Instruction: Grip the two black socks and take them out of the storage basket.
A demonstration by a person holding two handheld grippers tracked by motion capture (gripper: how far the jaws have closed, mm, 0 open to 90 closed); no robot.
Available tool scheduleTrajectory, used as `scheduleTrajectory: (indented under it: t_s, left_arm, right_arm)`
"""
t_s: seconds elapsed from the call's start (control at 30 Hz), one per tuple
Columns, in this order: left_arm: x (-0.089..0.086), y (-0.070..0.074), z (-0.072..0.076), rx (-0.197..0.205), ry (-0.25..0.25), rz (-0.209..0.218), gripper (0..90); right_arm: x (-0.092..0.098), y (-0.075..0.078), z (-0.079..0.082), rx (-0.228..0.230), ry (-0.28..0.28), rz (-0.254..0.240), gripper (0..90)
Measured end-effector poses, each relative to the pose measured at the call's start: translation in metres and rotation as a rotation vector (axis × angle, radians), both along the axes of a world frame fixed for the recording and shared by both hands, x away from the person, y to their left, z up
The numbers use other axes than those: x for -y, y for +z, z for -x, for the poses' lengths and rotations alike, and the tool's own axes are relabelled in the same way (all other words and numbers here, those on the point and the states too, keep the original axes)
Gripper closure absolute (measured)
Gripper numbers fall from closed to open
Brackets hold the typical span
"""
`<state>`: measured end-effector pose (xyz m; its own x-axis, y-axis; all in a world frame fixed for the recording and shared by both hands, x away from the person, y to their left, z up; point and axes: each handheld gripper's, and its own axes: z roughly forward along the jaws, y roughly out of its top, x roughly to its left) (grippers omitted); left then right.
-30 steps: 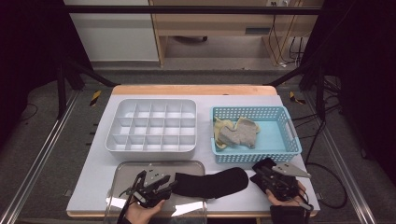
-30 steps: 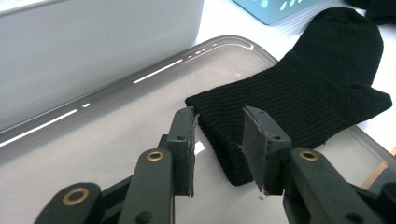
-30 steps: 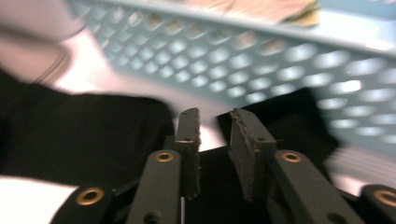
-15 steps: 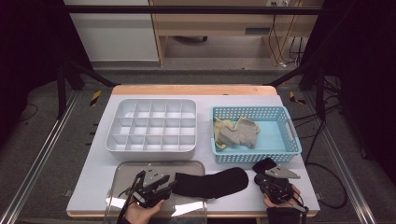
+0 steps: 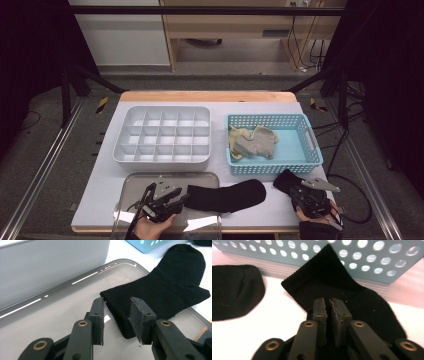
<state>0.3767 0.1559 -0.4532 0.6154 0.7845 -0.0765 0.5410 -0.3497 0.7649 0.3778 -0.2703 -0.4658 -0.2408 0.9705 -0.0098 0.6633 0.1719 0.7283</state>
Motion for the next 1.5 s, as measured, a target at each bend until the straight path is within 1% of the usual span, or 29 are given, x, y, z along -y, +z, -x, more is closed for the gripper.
scheduleTrajectory:
  t_s: [0.07,0.1,0.2,0.27,0.33,0.37,0.47,0.5,0.53,0.57,0.6,0.63,0.67,0.7,0.77,0.83,0.93,0.97,1.0,1.03,1.07,1.1,1.13,1.2,1.23,1.27,1.3,1.37,1.5]
  left_arm:
    - [0.000,0.000,0.000,0.000,-0.001,0.000,62.9]
    - [0.000,0.000,-0.001,0.002,0.000,0.004,62.8]
    - [-0.001,0.001,-0.001,0.005,0.003,0.011,62.4]
    - [-0.001,0.002,-0.001,0.008,0.005,0.012,62.1]
    - [-0.002,0.002,-0.001,0.009,0.006,0.010,61.8]
    - [-0.002,0.003,-0.001,0.012,0.009,0.017,61.7]
    - [-0.003,0.003,-0.001,0.012,0.009,0.013,61.6]
    - [-0.003,0.003,-0.001,0.012,0.010,0.013,61.5]
    - [-0.003,0.003,-0.001,0.012,0.010,0.013,61.4]
    - [-0.003,0.004,-0.001,0.012,0.009,0.013,61.4]
    - [-0.003,0.004,-0.001,0.012,0.009,0.013,61.4]
    - [-0.003,0.004,-0.001,0.014,0.010,0.014,61.3]
    - [-0.003,0.004,-0.001,0.014,0.010,0.014,61.3]
    - [-0.003,0.004,-0.001,0.015,0.012,0.017,61.3]
    - [-0.003,0.004,-0.001,0.015,0.011,0.017,61.3]
    - [-0.003,0.004,-0.001,0.015,0.014,0.021,61.3]
    - [-0.005,0.005,-0.001,0.018,0.016,0.027,61.3]
    - [-0.005,0.005,-0.001,0.018,0.016,0.027,61.3]
    - [-0.005,0.006,-0.001,0.020,0.013,0.029,61.2]
    - [-0.005,0.006,-0.001,0.020,0.013,0.029,61.2]
    - [-0.005,0.007,0.000,0.023,0.011,0.028,61.2]
    - [-0.005,0.007,0.000,0.025,0.013,0.030,61.2]
    - [-0.005,0.008,0.000,0.026,0.013,0.033,61.2]
    - [-0.005,0.008,0.000,0.026,0.013,0.033,61.2]
    - [-0.005,0.008,0.000,0.026,0.013,0.033,61.2]
    - [-0.005,0.008,0.000,0.026,0.012,0.035,61.2]
    - [-0.005,0.008,0.000,0.027,0.011,0.034,61.2]
    - [-0.004,0.008,0.001,0.028,0.011,0.036,61.2]
    - [-0.004,0.009,0.001,0.029,0.010,0.036,61.2]
  right_arm:
    - [0.000,0.001,0.000,0.007,0.008,0.000,74.2]
    - [-0.003,0.007,0.001,0.074,0.024,-0.012,70.8]
    - [-0.011,0.011,-0.003,0.119,0.069,-0.023,67.8]
    - [-0.017,0.009,-0.009,0.106,0.095,-0.041,66.8]
    - [-0.021,0.005,-0.012,0.099,0.104,-0.042,65.2]
    - [-0.026,-0.004,-0.020,0.074,0.106,-0.025,64.5]
    - [-0.028,-0.010,-0.024,0.055,0.106,-0.017,64.5]
    - [-0.029,-0.016,-0.026,0.026,0.101,-0.011,67.2]
    - [-0.029,-0.016,-0.026,0.026,0.101,-0.011,67.2]
    - [-0.029,-0.017,-0.026,0.035,0.088,-0.004,73.6]
    - [-0.029,-0.017,-0.026,0.035,0.088,-0.004,73.6]
    - [-0.029,-0.017,-0.026,0.034,0.079,0.005,80.5]
    - [-0.029,-0.017,-0.026,0.034,0.079,0.005,80.5]
    - [-0.027,-0.016,-0.026,0.038,0.077,0.012,86.6]
    - [-0.027,-0.015,-0.025,0.036,0.074,0.001,87.2]
    - [-0.023,-0.008,-0.021,0.059,0.092,-0.026,87.6]
    - [-0.021,0.007,-0.011,0.113,0.142,-0.096,87.7]
    - [-0.021,0.007,-0.011,0.113,0.142,-0.096,87.7]
    - [-0.022,0.019,-0.005,0.146,0.188,-0.141,87.6]
    - [-0.024,0.024,-0.003,0.154,0.203,-0.160,87.6]
    - [-0.024,0.024,-0.003,0.154,0.203,-0.160,87.6]
    - [-0.026,0.030,0.000,0.177,0.232,-0.182,87.6]
    - [-0.030,0.040,0.004,0.198,0.270,-0.220,87.5]
    - [-0.033,0.047,0.007,0.210,0.307,-0.257,87.5]
    - [-0.033,0.047,0.007,0.210,0.307,-0.257,87.5]
    - [-0.039,0.054,0.010,0.220,0.352,-0.305,87.3]
    - [-0.041,0.055,0.010,0.223,0.368,-0.321,87.3]
    - [-0.046,0.056,0.010,0.221,0.392,-0.340,87.2]
    - [-0.055,0.053,0.007,0.208,0.420,-0.350,87.2]
